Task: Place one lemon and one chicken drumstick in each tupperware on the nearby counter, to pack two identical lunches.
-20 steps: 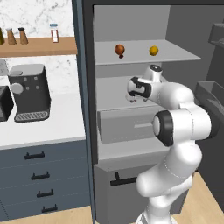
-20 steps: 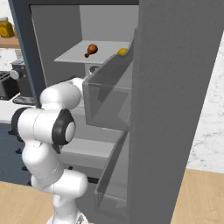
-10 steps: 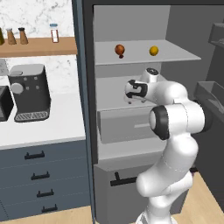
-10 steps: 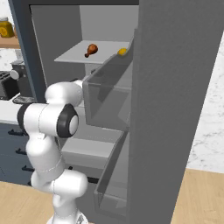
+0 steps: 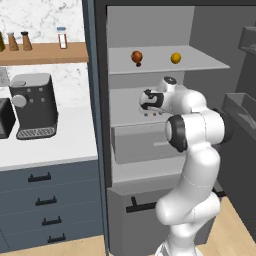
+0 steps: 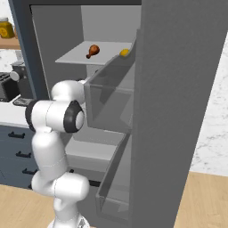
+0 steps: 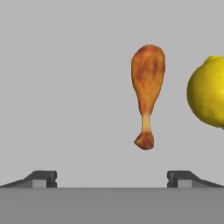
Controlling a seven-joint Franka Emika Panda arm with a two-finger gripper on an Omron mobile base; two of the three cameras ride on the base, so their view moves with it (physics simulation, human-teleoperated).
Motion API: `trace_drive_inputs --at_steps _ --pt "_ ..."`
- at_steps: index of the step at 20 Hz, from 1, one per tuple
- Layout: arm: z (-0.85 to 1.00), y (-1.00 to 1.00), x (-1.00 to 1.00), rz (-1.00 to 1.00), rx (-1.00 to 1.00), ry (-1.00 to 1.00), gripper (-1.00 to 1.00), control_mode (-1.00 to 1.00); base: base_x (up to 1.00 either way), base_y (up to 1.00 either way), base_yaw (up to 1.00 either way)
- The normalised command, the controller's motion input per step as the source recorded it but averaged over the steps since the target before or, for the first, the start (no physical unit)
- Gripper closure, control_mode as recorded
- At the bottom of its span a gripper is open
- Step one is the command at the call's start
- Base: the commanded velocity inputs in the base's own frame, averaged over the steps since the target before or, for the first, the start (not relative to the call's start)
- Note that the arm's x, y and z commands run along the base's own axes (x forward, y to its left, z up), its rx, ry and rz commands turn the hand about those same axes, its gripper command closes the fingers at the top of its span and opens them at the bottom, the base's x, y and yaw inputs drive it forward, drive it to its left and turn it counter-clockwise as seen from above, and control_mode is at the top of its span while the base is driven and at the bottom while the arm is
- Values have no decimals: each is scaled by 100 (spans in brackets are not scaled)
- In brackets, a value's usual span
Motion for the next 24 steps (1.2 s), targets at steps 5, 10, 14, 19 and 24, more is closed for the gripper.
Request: trace_drive_inputs --at_steps 5,10,14,19,24 --pt "-3 0 23 0 0 0 -100 -100 0 0 0" --pt "-20 0 22 0 0 0 -100 -100 0 0 0" --pt "-26 9 12 0 0 0 -100 -100 0 0 0" --pt "-14 22 3 0 0 0 -100 -100 0 0 0" --pt "-2 28 0 0 0 0 -100 -100 0 0 0"
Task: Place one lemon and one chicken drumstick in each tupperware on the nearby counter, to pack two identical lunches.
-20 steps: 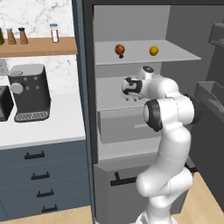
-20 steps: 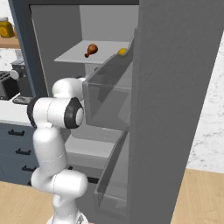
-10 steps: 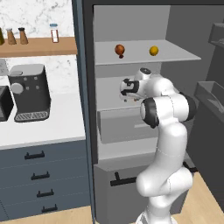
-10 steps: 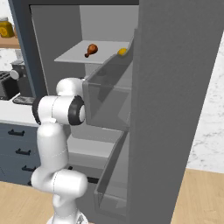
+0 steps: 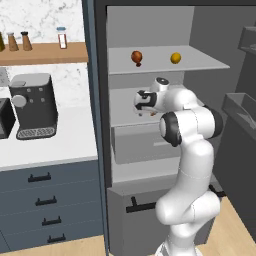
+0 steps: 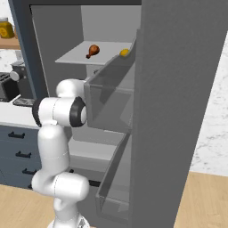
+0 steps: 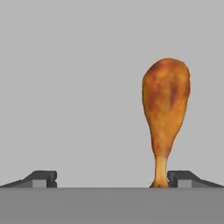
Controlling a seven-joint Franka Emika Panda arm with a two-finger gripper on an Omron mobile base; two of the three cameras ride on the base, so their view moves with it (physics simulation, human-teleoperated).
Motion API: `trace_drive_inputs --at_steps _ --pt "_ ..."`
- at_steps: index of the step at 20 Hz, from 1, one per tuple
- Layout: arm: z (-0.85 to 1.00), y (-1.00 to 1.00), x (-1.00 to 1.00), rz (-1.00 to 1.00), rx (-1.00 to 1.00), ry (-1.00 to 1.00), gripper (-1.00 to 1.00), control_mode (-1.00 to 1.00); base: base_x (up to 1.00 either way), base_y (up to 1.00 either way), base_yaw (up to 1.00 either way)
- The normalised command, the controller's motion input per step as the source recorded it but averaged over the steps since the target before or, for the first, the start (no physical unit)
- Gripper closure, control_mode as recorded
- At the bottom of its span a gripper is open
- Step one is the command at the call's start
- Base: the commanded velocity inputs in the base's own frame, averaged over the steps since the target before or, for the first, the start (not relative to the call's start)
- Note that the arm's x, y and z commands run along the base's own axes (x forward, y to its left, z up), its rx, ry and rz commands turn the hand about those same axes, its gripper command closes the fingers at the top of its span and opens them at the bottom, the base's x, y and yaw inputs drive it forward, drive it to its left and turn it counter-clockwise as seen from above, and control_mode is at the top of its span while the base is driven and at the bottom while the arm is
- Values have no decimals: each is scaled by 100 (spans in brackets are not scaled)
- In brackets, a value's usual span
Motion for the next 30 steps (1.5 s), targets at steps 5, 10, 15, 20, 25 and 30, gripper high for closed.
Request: trace_drive_inputs --at_steps 5,10,15,20,25,30 --pt "5 27 0 0 0 0 -100 -100 0 0 0" --pt "9 2 1 -1 -1 0 -100 -100 0 0 0" --pt "3 -30 12 -12 0 0 -100 -100 0 0 0" --pt "26 -27 13 -9 0 0 -100 -100 0 0 0" --pt "16 0 25 0 0 0 -100 -100 0 0 0" --pt "0 0 20 0 0 0 -100 -100 0 0 0"
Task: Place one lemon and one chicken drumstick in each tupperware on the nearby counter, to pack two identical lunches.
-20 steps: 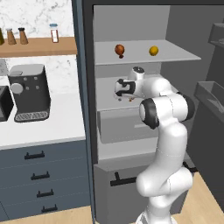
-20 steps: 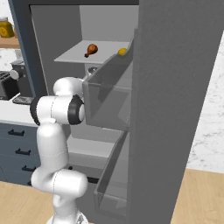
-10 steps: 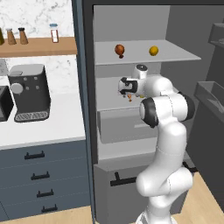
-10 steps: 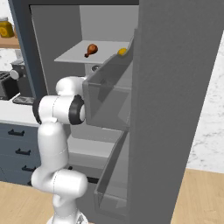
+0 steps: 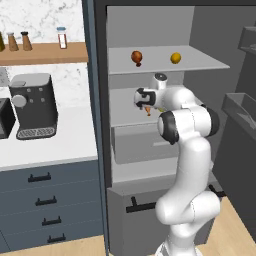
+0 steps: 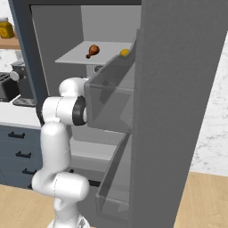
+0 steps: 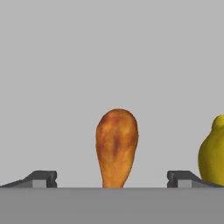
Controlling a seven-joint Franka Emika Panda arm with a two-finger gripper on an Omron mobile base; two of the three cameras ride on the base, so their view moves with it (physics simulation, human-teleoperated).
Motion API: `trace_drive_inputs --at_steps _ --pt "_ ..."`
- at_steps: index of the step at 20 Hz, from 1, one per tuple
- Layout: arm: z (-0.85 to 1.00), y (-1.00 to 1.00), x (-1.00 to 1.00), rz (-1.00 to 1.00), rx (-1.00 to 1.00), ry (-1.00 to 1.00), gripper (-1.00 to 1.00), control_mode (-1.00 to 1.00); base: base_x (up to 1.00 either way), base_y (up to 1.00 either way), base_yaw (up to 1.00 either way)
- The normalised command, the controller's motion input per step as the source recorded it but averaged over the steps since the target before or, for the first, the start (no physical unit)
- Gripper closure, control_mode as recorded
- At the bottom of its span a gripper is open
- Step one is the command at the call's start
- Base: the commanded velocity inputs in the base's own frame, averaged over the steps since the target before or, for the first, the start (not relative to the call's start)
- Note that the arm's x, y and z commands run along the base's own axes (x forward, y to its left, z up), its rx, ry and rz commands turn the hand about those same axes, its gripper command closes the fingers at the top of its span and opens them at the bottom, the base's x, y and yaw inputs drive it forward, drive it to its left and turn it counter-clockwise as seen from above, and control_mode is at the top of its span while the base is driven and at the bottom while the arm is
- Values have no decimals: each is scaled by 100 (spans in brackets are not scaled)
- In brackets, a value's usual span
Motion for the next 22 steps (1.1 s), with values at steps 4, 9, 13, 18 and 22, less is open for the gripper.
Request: trace_drive_inputs --at_steps 4,9,13,18,22 --pt "-1 0 8 0 0 0 -100 -100 0 0 0" --pt "-13 0 2 0 0 0 -100 -100 0 0 0" --pt "-26 0 0 0 0 -4 -100 -100 0 0 0" --pt "1 0 9 0 0 -2 -100 -100 0 0 0" --pt "0 0 19 0 0 0 -100 -100 0 0 0"
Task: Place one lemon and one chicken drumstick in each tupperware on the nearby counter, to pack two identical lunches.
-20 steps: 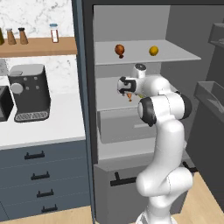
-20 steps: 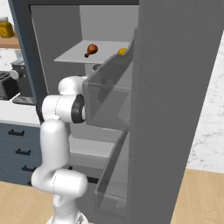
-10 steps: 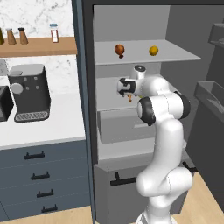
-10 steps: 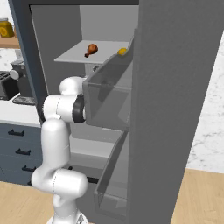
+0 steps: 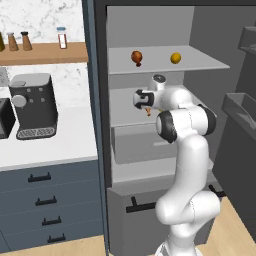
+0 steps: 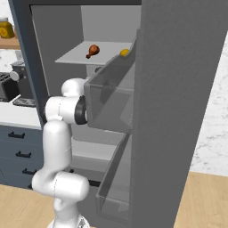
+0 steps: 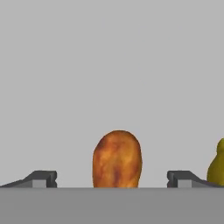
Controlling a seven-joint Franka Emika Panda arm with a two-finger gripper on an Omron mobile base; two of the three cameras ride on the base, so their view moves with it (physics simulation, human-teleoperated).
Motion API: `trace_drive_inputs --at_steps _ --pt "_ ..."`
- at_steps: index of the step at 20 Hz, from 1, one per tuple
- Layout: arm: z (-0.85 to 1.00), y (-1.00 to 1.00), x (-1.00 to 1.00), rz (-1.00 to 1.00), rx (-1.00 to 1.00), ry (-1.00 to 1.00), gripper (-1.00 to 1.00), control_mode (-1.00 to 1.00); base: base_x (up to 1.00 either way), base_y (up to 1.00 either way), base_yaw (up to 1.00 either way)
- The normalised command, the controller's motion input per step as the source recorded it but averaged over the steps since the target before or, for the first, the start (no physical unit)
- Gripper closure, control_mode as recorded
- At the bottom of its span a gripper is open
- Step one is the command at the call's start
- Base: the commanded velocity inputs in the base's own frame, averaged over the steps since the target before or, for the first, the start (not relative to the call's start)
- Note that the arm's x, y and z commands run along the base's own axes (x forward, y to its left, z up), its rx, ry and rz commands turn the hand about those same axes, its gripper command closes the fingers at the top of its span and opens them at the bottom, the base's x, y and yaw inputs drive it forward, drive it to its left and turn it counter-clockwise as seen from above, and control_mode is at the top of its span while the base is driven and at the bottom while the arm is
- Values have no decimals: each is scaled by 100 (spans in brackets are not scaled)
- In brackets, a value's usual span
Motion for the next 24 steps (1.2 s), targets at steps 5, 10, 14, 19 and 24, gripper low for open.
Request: trace_drive_inputs --at_steps 5,10,14,19,24 --pt "-15 0 1 0 0 0 -100 -100 0 0 0" --pt "-25 1 -1 0 0 0 -100 -100 0 0 0" --pt "-25 11 -18 0 0 2 -100 -100 0 0 0" --pt "-41 11 -20 0 0 8 -100 -100 0 0 0" --pt "-22 4 -4 0 0 2 -100 -100 0 0 0"
